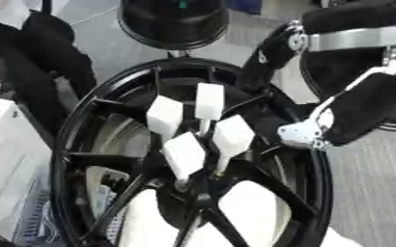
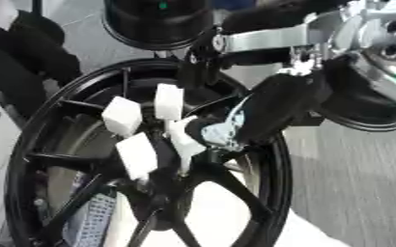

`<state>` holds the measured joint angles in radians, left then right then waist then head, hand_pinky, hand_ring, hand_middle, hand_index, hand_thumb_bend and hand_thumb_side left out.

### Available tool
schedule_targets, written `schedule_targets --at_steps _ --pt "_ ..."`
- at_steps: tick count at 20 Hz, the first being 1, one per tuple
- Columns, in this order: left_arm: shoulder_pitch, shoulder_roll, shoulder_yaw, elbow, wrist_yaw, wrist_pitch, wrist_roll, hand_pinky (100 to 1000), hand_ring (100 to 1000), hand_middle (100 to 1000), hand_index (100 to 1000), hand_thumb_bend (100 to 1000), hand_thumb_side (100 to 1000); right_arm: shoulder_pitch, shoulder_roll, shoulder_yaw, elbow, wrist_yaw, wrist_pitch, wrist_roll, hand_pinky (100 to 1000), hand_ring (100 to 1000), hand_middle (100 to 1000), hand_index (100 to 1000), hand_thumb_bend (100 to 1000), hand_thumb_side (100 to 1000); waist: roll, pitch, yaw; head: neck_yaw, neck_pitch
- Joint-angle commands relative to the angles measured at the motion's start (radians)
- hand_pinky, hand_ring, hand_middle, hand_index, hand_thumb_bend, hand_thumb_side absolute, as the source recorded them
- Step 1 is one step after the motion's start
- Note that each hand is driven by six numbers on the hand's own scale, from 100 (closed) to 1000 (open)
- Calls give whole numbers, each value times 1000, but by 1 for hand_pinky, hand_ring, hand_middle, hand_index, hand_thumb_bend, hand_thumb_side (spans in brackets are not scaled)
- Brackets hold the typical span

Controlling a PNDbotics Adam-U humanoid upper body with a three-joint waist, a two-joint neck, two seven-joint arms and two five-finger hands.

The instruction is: Pull the pin out of the wheel hub.

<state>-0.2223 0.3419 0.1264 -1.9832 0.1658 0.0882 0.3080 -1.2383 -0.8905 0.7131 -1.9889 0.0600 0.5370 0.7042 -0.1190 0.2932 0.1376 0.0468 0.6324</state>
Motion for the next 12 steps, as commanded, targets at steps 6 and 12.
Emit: schedule_targets --at_steps 6,12 --pt "-10 11 -2 -17 -3 -1 -6 715 772 670 791 416 429 -4 17 24 -11 22 79 25 878 818 760 846 269 465 13 -5 3 1 19" --pt "-13 10 -1 -17 -3 -3 -5 716 772 670 791 414 431 8 27 34 -11 22 85 28 877 820 762 844 276 449 16 5 5 -4 47"
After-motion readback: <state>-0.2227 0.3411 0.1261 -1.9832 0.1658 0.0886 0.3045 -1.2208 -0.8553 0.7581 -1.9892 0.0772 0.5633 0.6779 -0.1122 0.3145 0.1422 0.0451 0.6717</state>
